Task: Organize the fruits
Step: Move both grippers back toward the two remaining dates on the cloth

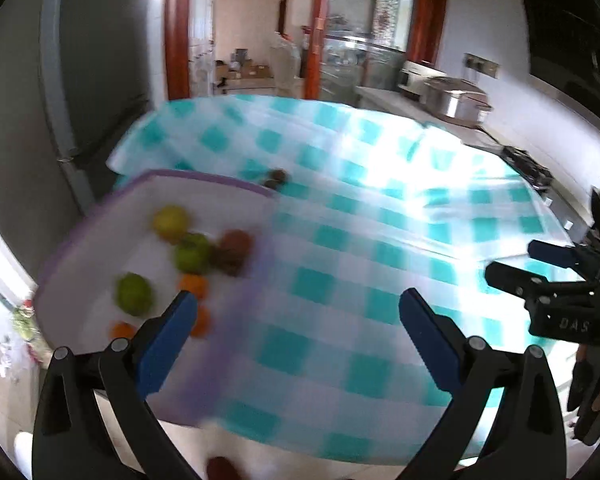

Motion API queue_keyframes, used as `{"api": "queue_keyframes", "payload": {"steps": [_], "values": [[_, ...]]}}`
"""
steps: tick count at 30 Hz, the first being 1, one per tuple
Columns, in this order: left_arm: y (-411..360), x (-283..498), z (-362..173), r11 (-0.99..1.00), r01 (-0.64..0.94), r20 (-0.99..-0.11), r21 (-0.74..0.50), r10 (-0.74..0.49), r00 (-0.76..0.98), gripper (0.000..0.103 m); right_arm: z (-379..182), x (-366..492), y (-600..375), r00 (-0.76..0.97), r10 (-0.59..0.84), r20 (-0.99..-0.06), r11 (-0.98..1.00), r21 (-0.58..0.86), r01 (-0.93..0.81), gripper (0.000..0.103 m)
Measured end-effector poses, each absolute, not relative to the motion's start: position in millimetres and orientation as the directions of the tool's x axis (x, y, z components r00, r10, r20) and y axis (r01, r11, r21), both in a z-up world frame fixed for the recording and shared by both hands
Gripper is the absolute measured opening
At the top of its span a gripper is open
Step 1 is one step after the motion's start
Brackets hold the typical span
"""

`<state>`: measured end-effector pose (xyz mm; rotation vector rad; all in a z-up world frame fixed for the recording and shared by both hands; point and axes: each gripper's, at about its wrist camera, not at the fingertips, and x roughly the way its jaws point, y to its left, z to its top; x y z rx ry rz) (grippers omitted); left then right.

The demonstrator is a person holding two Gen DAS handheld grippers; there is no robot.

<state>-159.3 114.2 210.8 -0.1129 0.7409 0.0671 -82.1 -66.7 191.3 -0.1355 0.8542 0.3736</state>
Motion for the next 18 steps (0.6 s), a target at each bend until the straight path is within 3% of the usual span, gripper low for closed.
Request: {"api": "queue_keyframes", "payload": {"steps": [10, 18], "values": [[2, -130, 183, 0.990, 0.137, -0.758, -0.019, -0.104, 0.644, 0.101, 150, -78, -158, 0.551, 0.271, -0.789, 0.955, 0.148, -0.258, 0.088], [1, -49, 166, 0.979, 0.128, -0.779, -0.160, -0.205, 0.593, 0.101, 126, -21, -171, 0.545, 0.241, -0.803, 0.970, 0.180, -0.164, 0.088]]}}
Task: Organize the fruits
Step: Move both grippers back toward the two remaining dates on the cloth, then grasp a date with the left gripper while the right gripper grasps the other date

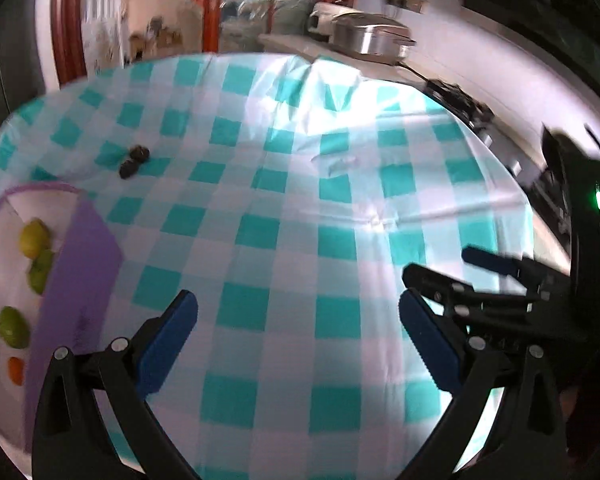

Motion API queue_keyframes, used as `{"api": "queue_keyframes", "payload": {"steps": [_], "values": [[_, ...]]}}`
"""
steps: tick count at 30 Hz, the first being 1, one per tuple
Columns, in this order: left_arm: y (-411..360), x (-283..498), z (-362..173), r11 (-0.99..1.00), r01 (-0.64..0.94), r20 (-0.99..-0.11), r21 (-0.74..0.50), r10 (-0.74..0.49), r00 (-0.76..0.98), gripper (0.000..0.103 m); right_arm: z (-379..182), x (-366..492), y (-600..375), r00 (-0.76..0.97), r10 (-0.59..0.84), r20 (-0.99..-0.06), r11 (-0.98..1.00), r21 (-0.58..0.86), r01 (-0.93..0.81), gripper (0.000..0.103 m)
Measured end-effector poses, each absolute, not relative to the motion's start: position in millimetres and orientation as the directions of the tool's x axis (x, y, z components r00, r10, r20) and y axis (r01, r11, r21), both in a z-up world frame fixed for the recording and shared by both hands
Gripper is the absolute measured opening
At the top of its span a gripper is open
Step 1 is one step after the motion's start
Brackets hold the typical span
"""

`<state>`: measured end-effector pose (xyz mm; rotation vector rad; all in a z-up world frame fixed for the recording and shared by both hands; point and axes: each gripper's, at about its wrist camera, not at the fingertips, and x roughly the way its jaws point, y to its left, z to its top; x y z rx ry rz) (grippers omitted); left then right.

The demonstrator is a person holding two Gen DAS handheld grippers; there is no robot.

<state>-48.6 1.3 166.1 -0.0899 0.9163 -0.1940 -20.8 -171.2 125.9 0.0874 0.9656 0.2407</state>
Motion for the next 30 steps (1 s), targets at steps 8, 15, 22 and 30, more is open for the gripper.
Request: {"api": "queue_keyframes", "payload": {"steps": [8, 15, 22, 30], "values": [[106, 153, 146, 0.998, -0.040, -0.942, -0.051, -0.034, 0.335, 0.100, 119, 118, -131, 0.488, 0.350, -0.800, 0.930, 0.357, -0.082, 0.076], [189, 275, 108, 0.968, 0.249, -0.983, 0.037, -0.008, 0.181, 0.089, 110, 222, -27, 0.435, 0.427, -0.793, 0.904, 0.381, -0.193, 0.076], [217, 323, 37, 0.911, 0.411, -0.998, -0.018, -0.039, 0.043, 0.062, 82, 273, 39, 0.376, 0.439, -0.816, 0.895, 0.361, -0.263, 0.076], [233, 338, 24, 0.887, 0.457, -0.997, -0.061, -0.077, 0.018, 0.035, 48, 304, 79, 0.320, 0.444, -0.837, 0.887, 0.358, -0.293, 0.076]]}}
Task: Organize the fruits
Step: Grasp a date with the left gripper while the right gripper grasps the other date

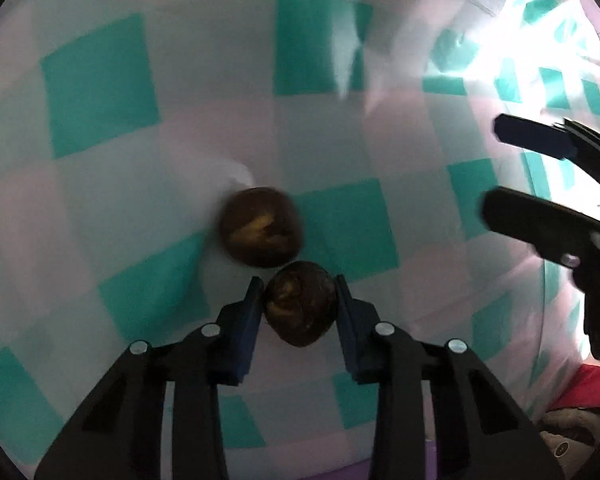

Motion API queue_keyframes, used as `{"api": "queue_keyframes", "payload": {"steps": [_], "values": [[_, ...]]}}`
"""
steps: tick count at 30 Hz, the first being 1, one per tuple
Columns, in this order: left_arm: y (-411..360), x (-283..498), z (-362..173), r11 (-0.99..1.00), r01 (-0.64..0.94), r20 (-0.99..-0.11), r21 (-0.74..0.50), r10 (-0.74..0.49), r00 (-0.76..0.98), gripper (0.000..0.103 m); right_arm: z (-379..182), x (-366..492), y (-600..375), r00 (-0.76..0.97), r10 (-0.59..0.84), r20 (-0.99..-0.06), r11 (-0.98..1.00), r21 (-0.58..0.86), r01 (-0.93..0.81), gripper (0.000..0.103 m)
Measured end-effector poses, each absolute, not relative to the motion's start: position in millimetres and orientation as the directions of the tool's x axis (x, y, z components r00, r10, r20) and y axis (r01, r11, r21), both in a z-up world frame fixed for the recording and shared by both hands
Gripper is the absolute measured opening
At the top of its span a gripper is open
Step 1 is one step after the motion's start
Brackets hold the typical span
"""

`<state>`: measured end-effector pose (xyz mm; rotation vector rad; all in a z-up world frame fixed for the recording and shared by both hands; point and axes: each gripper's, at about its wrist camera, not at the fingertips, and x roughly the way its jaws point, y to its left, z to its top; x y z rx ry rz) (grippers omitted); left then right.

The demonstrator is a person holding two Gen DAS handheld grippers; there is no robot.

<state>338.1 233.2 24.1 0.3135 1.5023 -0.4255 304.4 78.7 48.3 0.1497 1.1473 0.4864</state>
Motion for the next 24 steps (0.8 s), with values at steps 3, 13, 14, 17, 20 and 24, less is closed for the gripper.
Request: {"api": "queue_keyframes", "payload": {"steps": [3, 13, 14, 17, 20, 24], "values": [[260, 335, 45, 0.908, 0.412, -0.994, -0.081, -0.103, 0.032, 0.035, 42, 314, 97, 0.291, 0.470, -0.833, 0.869, 0.381, -0.314, 0.076], [334, 288, 113, 0.982, 0.162, -0.964, -0.102, -0.138, 0.228, 0.035, 22, 325, 191, 0.212, 0.457, -0.864, 0.815, 0.311, -0.489, 0.069], [334, 281, 115, 0.984, 0.141, -0.960, -0.107, -0.139, 0.243, 0.035, 18, 324, 202, 0.212, 0.426, -0.879, 0.814, 0.271, -0.513, 0.060], [345, 266, 121, 0.991, 0.062, -0.947, -0.117, -0.130, 0.292, 0.035, 15, 317, 218, 0.247, 0.375, -0.893, 0.811, 0.188, -0.554, 0.052], [352, 255, 127, 0.983, 0.008, -0.927, -0.183, -0.175, 0.332, 0.035, 16, 312, 213, 0.269, 0.370, -0.889, 0.815, 0.172, -0.553, 0.041], [337, 234, 134, 0.980, -0.004, -0.912, -0.198, -0.182, 0.369, 0.035, 38, 290, 176, 0.347, 0.383, -0.856, 0.832, 0.157, -0.531, 0.041]]}}
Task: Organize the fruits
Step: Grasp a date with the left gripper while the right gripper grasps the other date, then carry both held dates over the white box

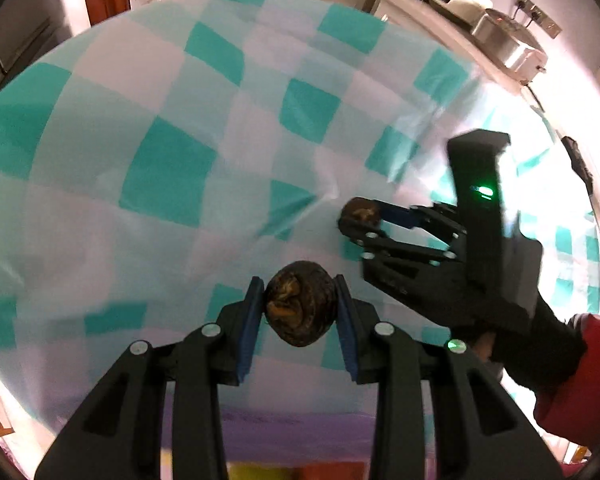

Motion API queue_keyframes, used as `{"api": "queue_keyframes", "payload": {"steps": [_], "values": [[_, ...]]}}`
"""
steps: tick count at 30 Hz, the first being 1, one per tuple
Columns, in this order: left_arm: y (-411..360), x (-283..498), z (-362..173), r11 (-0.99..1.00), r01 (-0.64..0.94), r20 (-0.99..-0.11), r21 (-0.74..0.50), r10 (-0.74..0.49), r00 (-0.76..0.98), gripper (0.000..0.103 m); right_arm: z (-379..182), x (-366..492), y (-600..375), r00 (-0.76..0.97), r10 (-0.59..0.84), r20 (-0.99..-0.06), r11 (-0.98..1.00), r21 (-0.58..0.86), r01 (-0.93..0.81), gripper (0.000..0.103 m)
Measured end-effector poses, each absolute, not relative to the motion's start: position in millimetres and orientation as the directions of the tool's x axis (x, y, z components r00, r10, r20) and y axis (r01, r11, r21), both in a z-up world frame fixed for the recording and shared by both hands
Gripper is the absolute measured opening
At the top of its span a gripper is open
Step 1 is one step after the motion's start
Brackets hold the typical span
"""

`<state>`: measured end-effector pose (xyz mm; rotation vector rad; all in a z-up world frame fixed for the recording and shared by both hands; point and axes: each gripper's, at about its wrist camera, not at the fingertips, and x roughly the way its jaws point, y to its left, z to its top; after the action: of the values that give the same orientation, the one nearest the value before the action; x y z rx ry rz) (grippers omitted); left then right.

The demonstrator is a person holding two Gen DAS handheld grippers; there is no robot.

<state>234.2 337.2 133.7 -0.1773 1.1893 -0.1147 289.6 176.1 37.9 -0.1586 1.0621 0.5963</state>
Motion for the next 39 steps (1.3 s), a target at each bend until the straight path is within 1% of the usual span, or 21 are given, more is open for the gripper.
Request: {"api": "queue_keyframes", "payload": {"steps": [3, 6, 9, 15, 18, 21, 24, 28, 34, 39], "values": [[310, 214, 146, 0.975, 0.015, -0.896, -0.220, -0.208, 0.392, 0.035, 52, 268, 142, 0.372, 0.383, -0.846, 0.848, 0.163, -0.504, 0.041], [264, 195, 160, 0.970, 0.058, -0.880, -0.237, -0.240, 0.410, 0.035, 72, 232, 87, 0.407, 0.365, -0.837, 0.877, 0.163, -0.451, 0.041], [212, 167, 170, 0.969, 0.101, -0.868, -0.225, -0.247, 0.431, 0.035, 89, 195, 47, 0.436, 0.348, -0.830, 0.897, 0.160, -0.411, 0.041], [100, 69, 189, 0.964, 0.169, -0.853, -0.207, -0.263, 0.452, 0.035, 130, 101, -51, 0.507, 0.331, -0.796, 0.930, 0.184, -0.319, 0.041], [60, 14, 195, 0.966, 0.192, -0.849, -0.172, -0.244, 0.469, 0.035, 152, 55, -100, 0.545, 0.337, -0.768, 0.936, 0.212, -0.281, 0.041], [35, -36, 199, 0.969, 0.184, -0.847, -0.165, -0.235, 0.477, 0.035, 159, 15, -127, 0.569, 0.352, -0.743, 0.934, 0.240, -0.264, 0.041], [22, -80, 202, 0.974, 0.169, -0.854, -0.148, -0.212, 0.475, 0.035, 166, -18, -143, 0.571, 0.369, -0.733, 0.928, 0.263, -0.263, 0.041], [22, -116, 209, 0.982, 0.160, -0.858, -0.097, -0.164, 0.488, 0.035, 181, -48, -145, 0.580, 0.410, -0.704, 0.911, 0.285, -0.298, 0.041], [35, -138, 220, 0.990, 0.127, -0.848, -0.060, -0.118, 0.516, 0.035, 200, -69, -134, 0.599, 0.442, -0.668, 0.896, 0.293, -0.335, 0.041], [65, -139, 216, 0.994, 0.096, -0.852, -0.060, -0.101, 0.514, 0.035, 204, -69, -112, 0.593, 0.458, -0.662, 0.886, 0.292, -0.359, 0.041]]}}
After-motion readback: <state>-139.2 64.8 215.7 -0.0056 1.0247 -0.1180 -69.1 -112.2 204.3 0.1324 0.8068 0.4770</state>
